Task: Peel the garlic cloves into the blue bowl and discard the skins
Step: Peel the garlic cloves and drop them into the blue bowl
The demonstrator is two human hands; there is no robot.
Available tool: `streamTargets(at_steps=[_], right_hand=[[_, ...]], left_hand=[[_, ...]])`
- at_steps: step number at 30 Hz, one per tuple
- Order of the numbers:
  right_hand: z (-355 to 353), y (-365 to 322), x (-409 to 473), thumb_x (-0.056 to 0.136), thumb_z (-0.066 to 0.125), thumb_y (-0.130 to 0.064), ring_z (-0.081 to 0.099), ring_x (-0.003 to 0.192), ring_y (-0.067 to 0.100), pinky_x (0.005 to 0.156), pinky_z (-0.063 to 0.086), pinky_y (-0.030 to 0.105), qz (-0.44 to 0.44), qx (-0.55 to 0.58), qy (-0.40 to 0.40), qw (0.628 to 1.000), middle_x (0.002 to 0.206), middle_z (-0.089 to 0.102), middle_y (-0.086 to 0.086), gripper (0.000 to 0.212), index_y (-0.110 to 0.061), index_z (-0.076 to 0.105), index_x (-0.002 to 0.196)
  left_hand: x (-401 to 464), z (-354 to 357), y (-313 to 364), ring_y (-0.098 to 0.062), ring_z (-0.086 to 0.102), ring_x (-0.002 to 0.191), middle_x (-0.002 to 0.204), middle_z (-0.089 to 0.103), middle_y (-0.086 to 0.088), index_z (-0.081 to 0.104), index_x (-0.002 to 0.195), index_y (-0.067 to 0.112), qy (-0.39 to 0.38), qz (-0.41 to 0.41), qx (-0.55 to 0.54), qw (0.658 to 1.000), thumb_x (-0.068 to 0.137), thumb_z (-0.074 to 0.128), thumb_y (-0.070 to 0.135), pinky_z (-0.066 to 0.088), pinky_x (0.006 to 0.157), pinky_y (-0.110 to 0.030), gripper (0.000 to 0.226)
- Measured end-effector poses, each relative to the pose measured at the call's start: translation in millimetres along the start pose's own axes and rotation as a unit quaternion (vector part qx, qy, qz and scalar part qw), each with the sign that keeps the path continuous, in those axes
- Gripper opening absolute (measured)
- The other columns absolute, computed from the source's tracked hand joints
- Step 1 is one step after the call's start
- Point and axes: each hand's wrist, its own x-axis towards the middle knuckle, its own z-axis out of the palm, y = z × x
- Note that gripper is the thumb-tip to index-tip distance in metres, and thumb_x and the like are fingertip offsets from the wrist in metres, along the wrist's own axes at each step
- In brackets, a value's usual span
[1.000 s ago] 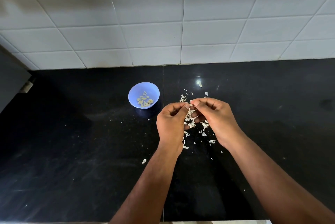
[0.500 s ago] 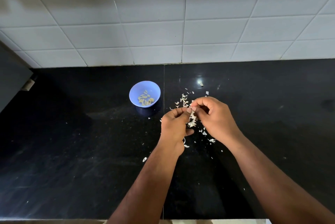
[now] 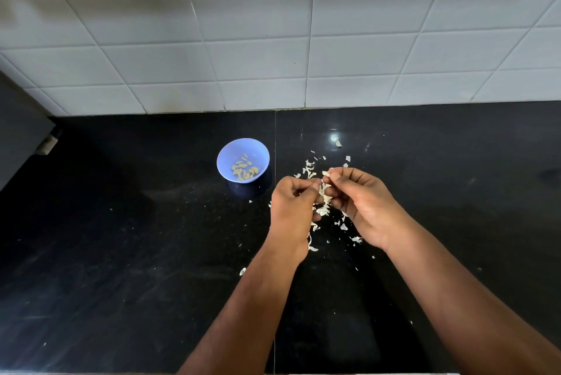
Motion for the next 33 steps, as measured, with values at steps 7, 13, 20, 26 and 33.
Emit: streamTargets(at_steps=[7, 13, 20, 26, 33], right_hand=[[-4.3, -1.0, 2.4, 0.089, 0.076, 0.004, 0.071, 0.081, 0.017, 0.071, 0.060, 0.029, -0.132, -0.111, 0.056, 0.983, 0.083, 0.075, 0.002, 0.027, -0.010, 0.072, 0.112], [-3.5, -1.6, 3.5, 0.093, 0.077, -0.008, 0.073, 0.092, 0.024, 0.091, 0.061, 0.044, -0.196, -0.245, 0.067, 0.947, 0.095, 0.079, -0.004, 0.038, -0.029, 0.070, 0.124], [-1.4, -1.5, -5.0, 0.097, 0.073, -0.013, 0.071, 0.088, 0.016, 0.080, 0.049, 0.011, -0.248, -0.365, 0.038, 0.896, 0.095, 0.076, -0.017, 0.041, -0.040, 0.066, 0.127], [7.3, 1.5, -0.1, 0.093, 0.072, 0.001, 0.066, 0.077, 0.009, 0.071, 0.052, 0.021, -0.130, -0.137, 0.047, 0.981, 0.080, 0.071, -0.003, 0.029, -0.019, 0.070, 0.113], [7.9, 6.7, 4.0, 0.098, 0.067, -0.002, 0.059, 0.069, 0.009, 0.067, 0.050, 0.029, -0.074, -0.119, 0.056, 0.989, 0.071, 0.063, -0.009, 0.017, -0.017, 0.071, 0.105]], left_hand=[[7.6, -8.0, -5.3, -0.006, 0.072, 0.078, 0.079, 0.075, 0.014, 0.077, 0.090, 0.031, 0.069, 0.070, 0.121, 0.988, 0.081, 0.092, 0.032, 0.062, 0.080, -0.035, 0.017], [4.2, -1.2, -2.1, 0.002, 0.068, 0.080, 0.089, 0.077, 0.015, 0.080, 0.105, 0.028, 0.003, 0.077, 0.068, 0.995, 0.097, 0.077, 0.033, 0.062, 0.080, -0.035, 0.010], [4.2, -2.2, 0.5, -0.004, 0.069, 0.082, 0.090, 0.077, 0.007, 0.081, 0.101, 0.020, -0.017, -0.006, -0.002, 1.000, 0.094, 0.080, 0.026, 0.058, 0.063, -0.028, 0.009], [2.9, -4.2, 0.4, -0.006, 0.063, 0.079, 0.088, 0.077, 0.004, 0.081, 0.104, 0.015, -0.033, -0.031, -0.049, 0.998, 0.096, 0.078, 0.022, 0.050, 0.061, -0.027, 0.011], [-1.9, 0.2, -3.0, -0.005, 0.057, 0.070, 0.080, 0.069, 0.007, 0.078, 0.096, 0.018, -0.047, -0.036, -0.091, 0.994, 0.100, 0.073, 0.029, 0.047, 0.059, -0.025, 0.013]])
